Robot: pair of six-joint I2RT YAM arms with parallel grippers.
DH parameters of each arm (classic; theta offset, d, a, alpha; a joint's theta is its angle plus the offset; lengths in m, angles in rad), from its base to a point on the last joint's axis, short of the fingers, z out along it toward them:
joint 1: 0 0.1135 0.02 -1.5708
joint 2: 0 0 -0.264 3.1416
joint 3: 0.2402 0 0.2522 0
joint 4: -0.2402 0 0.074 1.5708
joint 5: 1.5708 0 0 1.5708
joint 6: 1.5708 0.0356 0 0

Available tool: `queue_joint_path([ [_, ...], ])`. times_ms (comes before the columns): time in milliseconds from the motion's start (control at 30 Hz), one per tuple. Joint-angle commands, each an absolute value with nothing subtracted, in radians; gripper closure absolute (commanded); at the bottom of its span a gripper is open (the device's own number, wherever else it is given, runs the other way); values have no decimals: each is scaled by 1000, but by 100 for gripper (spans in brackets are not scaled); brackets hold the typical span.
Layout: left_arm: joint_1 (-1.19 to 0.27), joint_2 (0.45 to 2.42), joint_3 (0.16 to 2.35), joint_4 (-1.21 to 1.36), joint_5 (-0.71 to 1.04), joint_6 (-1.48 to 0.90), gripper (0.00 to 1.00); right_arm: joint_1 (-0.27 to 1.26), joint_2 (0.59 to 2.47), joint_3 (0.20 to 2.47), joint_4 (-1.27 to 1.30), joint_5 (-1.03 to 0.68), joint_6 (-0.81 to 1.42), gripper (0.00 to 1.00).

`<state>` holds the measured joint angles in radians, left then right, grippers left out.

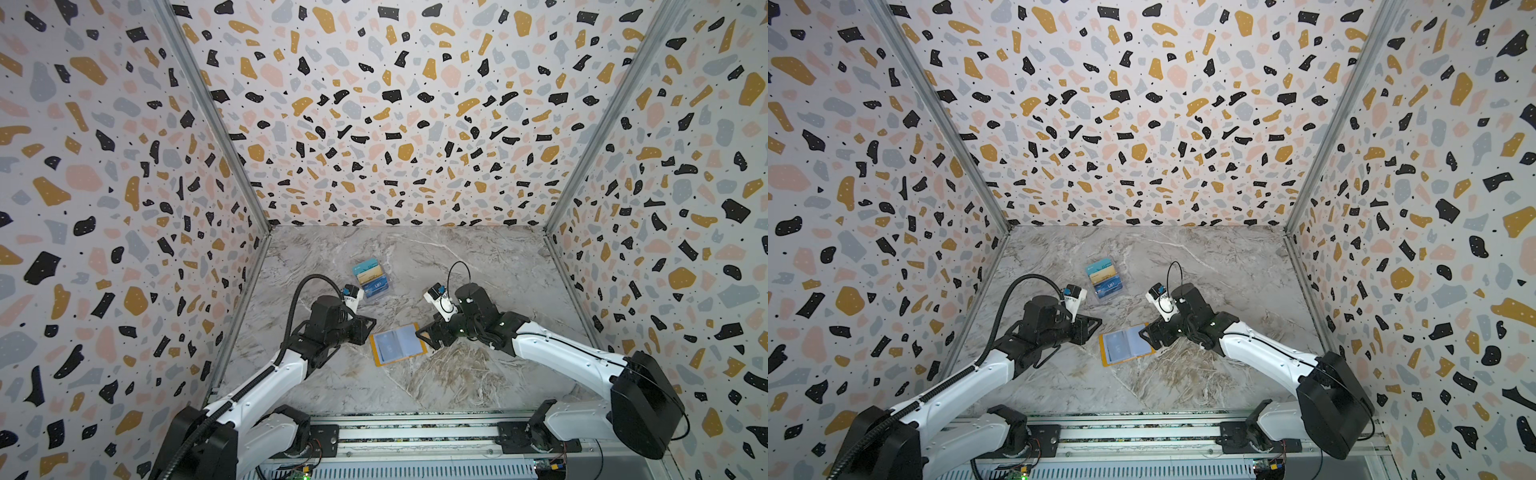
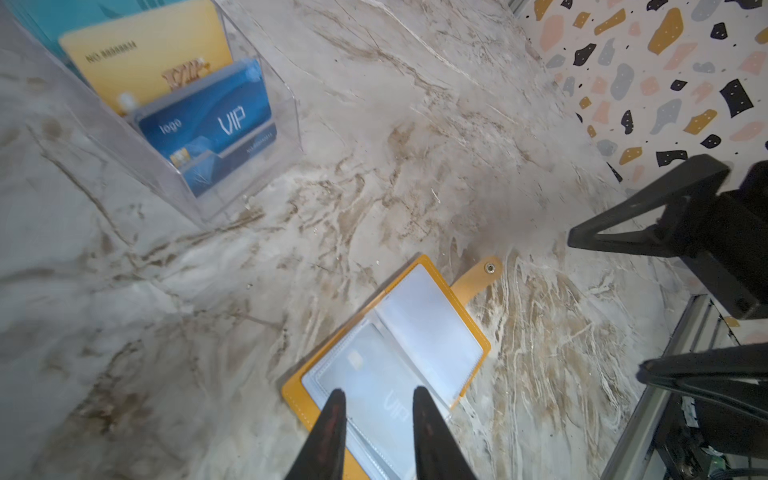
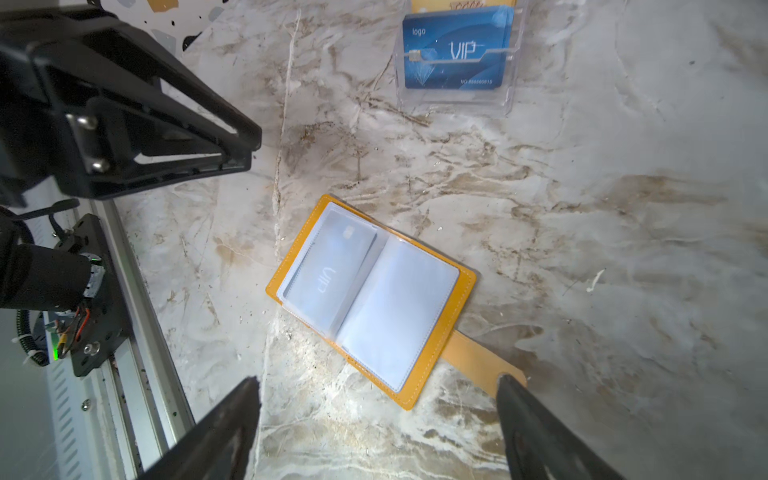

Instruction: Take the credit cards out of the card holder

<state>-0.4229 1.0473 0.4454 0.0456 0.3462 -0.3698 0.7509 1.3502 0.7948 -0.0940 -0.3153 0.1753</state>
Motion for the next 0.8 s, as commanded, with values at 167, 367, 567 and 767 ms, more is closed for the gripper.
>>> queue_joint_path([
  [167,-469,1046,319,175,351,-484,75,819,1414,847,-40,-253,204,11],
  [367,-494,1057,266,204,398,-508,84,876,1470,869,-14,-216,223,11],
  [567,-496,1061,235,243,429,-518,91,932,1535,899,6,-165,245,11],
  [767,-496,1096,229,285,440,-505,95,964,1608,944,10,-121,268,11],
])
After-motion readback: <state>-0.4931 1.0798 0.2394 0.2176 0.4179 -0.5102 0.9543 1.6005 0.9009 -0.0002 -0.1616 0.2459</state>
